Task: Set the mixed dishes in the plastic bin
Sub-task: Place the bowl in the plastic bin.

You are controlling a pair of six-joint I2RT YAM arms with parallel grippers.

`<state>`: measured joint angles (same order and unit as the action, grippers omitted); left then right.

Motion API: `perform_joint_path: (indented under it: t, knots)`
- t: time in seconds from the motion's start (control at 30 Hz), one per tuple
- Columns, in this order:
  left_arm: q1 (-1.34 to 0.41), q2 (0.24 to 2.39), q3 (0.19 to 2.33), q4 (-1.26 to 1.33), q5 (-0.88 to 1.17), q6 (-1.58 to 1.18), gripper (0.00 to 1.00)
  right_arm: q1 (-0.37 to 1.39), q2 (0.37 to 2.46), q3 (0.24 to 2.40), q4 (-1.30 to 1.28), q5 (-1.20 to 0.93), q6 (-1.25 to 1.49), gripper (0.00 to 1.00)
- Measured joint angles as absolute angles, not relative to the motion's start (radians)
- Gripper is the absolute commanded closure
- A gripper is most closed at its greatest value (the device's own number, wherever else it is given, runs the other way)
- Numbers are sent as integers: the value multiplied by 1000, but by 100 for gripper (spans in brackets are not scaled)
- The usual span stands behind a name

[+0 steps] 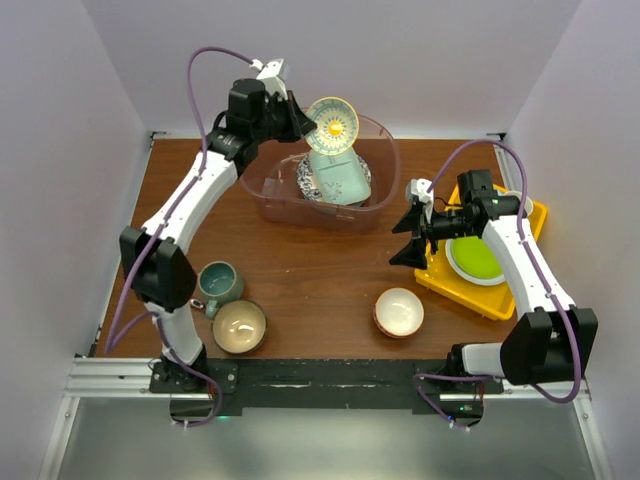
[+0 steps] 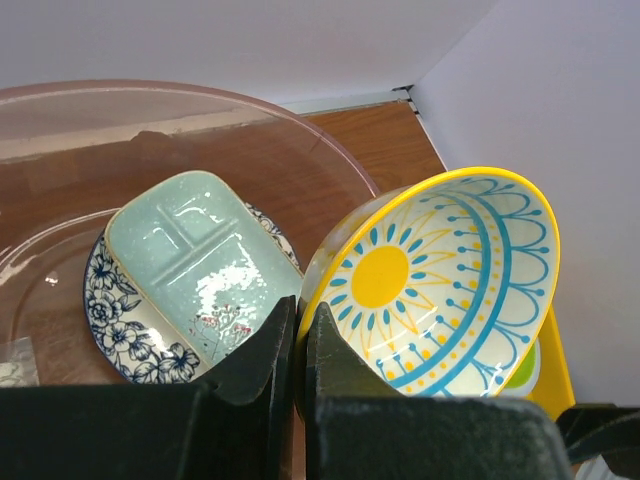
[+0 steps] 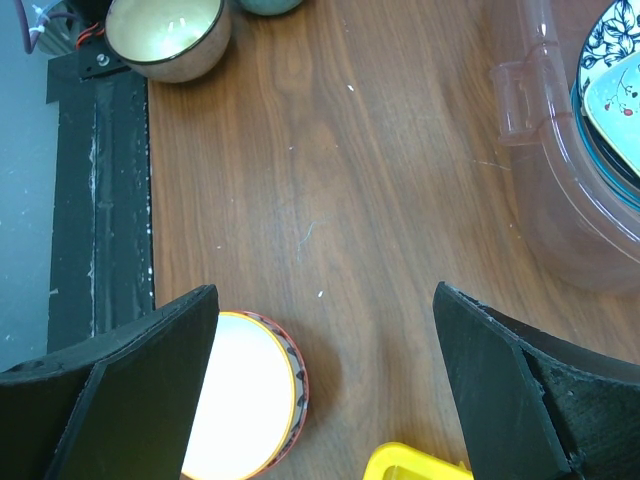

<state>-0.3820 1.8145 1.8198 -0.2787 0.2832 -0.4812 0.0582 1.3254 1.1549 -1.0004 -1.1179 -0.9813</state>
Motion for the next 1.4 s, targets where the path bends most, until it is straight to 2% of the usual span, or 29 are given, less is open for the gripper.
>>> perform_joint_path:
  t: [0.33,0.57,1.23,1.4]
  knots:
    - [-359,2131,2062,-354,298,-542,100,58,1310,1153,-994,-1118,-977,7]
    - [-359,2257,2123,-406,288,-543,100,58,1306,1152,-991,-1118,-974,7]
    - [-360,2358,2124,-443,288,-557,100,58,1306,1149,-979,-1118,-968,7]
    - [-360,2358,2123,-445,288,-557,95,58,1306,1149,-979,-1118,-966,7]
